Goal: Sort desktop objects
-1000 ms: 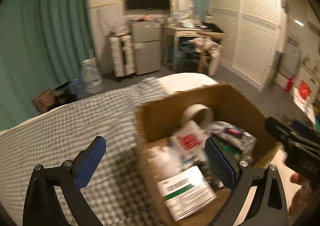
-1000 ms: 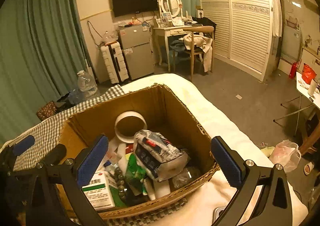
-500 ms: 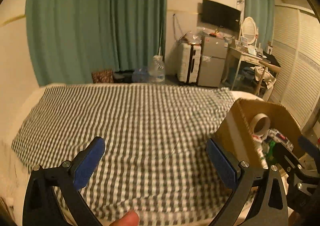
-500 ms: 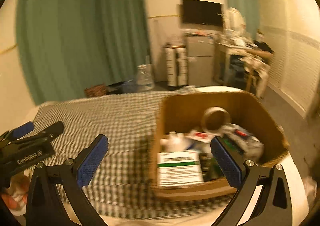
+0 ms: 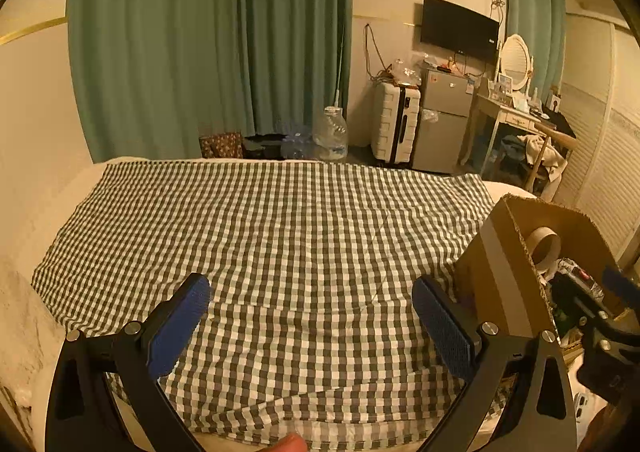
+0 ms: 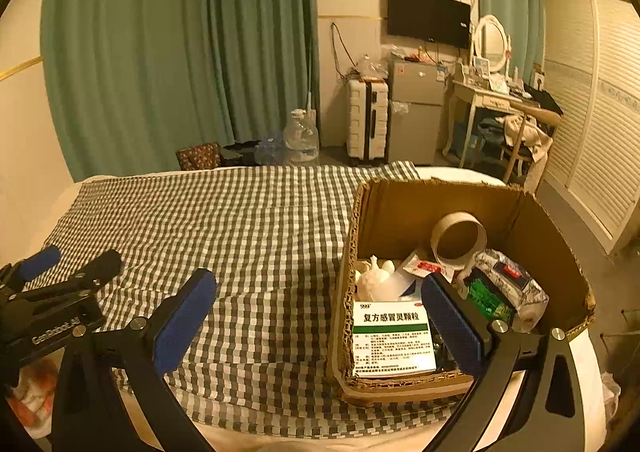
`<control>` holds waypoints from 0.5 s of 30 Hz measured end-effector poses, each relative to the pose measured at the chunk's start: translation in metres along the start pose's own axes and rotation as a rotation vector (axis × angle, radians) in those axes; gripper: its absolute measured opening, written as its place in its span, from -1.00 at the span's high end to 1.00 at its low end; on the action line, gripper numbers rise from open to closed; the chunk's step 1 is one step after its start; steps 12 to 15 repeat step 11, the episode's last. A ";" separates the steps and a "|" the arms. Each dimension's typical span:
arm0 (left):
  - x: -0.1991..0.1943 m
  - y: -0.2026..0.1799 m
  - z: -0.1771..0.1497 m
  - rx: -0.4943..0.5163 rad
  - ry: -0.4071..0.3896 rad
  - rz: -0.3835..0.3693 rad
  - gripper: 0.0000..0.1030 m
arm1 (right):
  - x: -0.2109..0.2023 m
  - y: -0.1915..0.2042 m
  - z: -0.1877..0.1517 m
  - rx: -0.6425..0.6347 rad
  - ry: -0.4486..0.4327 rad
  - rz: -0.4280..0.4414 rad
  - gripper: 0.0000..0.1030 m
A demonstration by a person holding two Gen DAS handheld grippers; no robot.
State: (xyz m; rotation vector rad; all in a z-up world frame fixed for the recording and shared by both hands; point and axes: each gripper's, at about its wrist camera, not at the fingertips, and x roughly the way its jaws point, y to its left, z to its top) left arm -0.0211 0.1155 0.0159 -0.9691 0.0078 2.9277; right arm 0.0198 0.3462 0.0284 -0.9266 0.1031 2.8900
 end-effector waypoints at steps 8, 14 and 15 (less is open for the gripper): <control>-0.001 -0.001 0.003 -0.011 -0.023 0.018 -1.00 | 0.005 -0.002 -0.002 0.014 0.011 0.003 -0.99; -0.002 0.001 0.003 -0.027 -0.022 0.002 -1.00 | 0.006 -0.002 -0.002 0.018 0.011 0.004 -0.99; -0.002 0.001 0.003 -0.027 -0.022 0.002 -1.00 | 0.006 -0.002 -0.002 0.018 0.011 0.004 -0.99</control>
